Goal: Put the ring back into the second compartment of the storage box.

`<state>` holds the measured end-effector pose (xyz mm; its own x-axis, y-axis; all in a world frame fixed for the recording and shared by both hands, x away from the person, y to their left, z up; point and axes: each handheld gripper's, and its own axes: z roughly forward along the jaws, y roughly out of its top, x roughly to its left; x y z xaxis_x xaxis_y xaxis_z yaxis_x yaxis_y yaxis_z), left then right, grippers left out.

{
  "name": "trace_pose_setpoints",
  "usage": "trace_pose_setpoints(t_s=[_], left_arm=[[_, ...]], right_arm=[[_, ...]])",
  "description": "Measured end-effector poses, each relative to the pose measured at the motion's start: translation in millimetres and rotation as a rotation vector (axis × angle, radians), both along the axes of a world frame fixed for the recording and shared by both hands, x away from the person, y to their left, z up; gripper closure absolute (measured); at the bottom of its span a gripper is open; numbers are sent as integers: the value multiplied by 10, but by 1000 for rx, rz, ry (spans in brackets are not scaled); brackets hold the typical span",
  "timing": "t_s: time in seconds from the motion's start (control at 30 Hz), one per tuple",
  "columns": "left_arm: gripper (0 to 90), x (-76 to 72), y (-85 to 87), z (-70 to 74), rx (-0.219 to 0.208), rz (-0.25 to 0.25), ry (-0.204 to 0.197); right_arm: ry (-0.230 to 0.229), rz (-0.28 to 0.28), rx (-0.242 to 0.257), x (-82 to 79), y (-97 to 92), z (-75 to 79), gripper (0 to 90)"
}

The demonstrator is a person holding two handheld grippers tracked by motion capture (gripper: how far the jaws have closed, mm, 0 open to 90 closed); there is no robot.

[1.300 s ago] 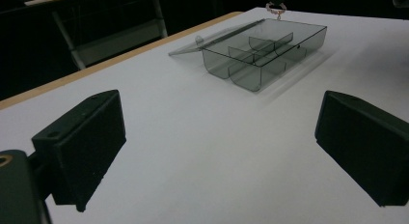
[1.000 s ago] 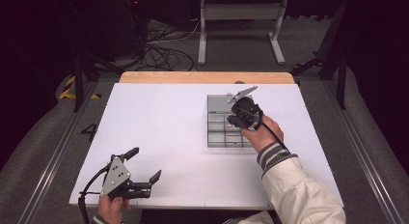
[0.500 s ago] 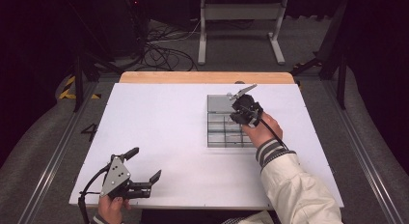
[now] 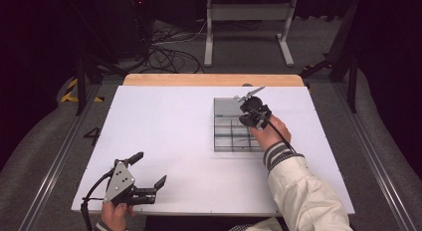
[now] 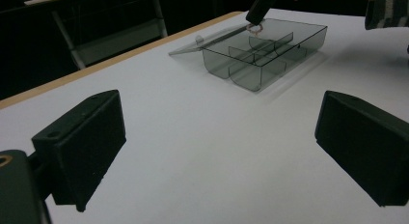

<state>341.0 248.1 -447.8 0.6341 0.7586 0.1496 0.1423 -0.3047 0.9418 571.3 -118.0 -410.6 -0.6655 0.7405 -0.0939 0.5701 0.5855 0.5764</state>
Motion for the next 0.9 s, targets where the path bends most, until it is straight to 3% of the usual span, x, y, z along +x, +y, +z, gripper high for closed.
trace_pose_setpoints(t_s=[0.9], left_arm=[[43, 1, 0, 1, 0, -2, 0]], right_arm=[[46, -33, -20, 134, 31, -182, 864]])
